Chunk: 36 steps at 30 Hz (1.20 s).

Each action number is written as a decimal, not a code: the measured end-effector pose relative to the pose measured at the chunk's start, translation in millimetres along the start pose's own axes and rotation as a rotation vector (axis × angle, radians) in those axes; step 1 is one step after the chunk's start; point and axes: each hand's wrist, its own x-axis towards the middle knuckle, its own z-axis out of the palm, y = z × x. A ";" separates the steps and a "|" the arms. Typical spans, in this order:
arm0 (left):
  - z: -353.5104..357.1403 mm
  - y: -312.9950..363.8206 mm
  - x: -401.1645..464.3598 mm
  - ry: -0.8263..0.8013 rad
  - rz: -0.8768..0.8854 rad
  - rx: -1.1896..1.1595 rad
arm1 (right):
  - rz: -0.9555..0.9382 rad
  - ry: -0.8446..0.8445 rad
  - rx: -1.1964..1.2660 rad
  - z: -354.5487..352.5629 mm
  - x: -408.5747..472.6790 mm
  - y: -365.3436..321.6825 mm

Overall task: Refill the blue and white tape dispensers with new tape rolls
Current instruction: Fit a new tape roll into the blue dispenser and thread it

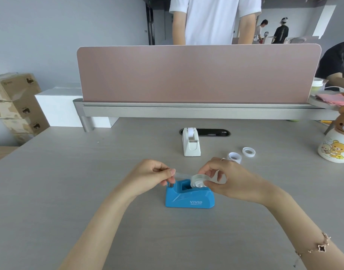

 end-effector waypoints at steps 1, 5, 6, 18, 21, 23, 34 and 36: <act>-1.9 0.0 -0.2 0.002 -0.009 0.001 | -0.004 0.003 -0.003 -0.1 0.1 -0.2; -13.6 -0.6 -2.5 -0.023 -0.048 -0.010 | -0.016 0.015 -0.002 -1.5 -1.0 -0.6; -16.5 -1.3 -3.1 -0.032 -0.055 -0.021 | -0.017 0.013 -0.006 -1.7 -1.5 -0.8; -27.5 -7.3 -2.0 -0.040 -0.070 0.008 | -0.023 -0.027 -0.056 4.9 1.8 6.1; -30.1 -10.4 -0.6 -0.050 -0.086 0.014 | -0.028 -0.031 -0.074 5.8 3.2 5.5; -32.1 -13.7 0.2 -0.060 -0.108 0.024 | -0.028 -0.042 -0.066 6.2 3.2 4.7; -35.6 -21.2 1.0 -0.112 -0.155 0.053 | -0.028 -0.036 -0.108 7.1 2.1 4.3; -34.0 -24.0 2.1 -0.143 -0.166 0.063 | -0.017 -0.027 -0.107 6.4 1.9 7.0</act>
